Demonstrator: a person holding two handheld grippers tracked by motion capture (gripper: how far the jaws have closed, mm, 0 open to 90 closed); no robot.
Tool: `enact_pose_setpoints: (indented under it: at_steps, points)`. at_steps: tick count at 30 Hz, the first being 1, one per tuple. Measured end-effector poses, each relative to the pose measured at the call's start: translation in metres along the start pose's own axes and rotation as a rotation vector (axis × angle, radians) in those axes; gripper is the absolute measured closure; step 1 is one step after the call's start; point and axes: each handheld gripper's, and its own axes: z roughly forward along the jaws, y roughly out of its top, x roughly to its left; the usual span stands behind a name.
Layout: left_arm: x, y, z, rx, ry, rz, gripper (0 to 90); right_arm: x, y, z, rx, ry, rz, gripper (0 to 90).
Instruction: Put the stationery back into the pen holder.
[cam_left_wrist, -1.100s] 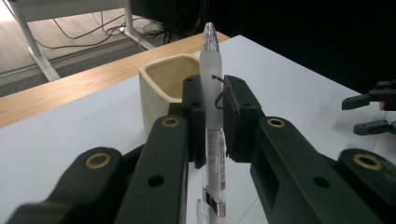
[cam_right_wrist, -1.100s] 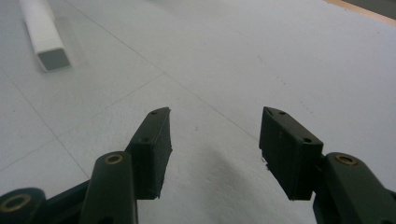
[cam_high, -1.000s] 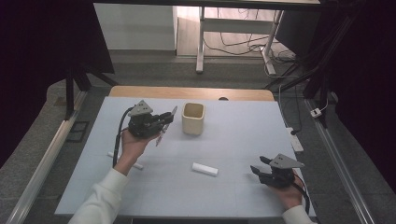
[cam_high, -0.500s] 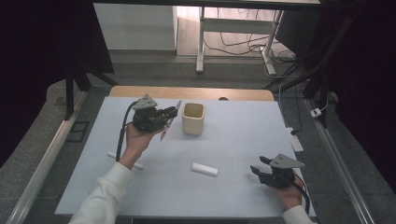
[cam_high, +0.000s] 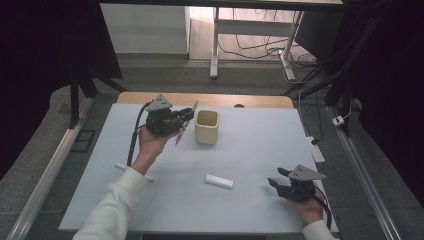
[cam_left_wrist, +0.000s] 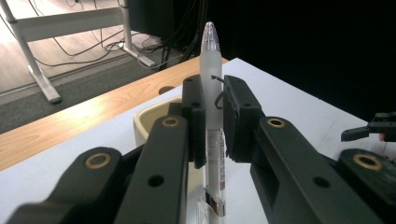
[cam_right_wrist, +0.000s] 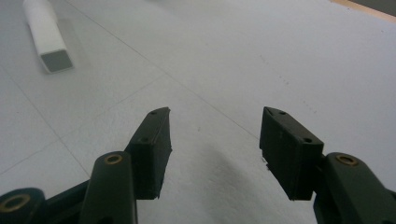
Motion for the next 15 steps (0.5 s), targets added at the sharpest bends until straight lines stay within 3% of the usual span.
enact_pose_setpoints:
  at_steps: [6, 15]
  points:
    - [-0.004, 0.008, 0.008, 0.002, 0.006, 0.031, 79.0, 0.000, 0.000, 0.000, 0.005, 0.002, 0.000, 42.9]
    - [-0.004, 0.019, 0.019, 0.002, 0.007, 0.040, 79.0, 0.000, 0.000, 0.001, 0.008, -0.002, -0.003, 42.8]
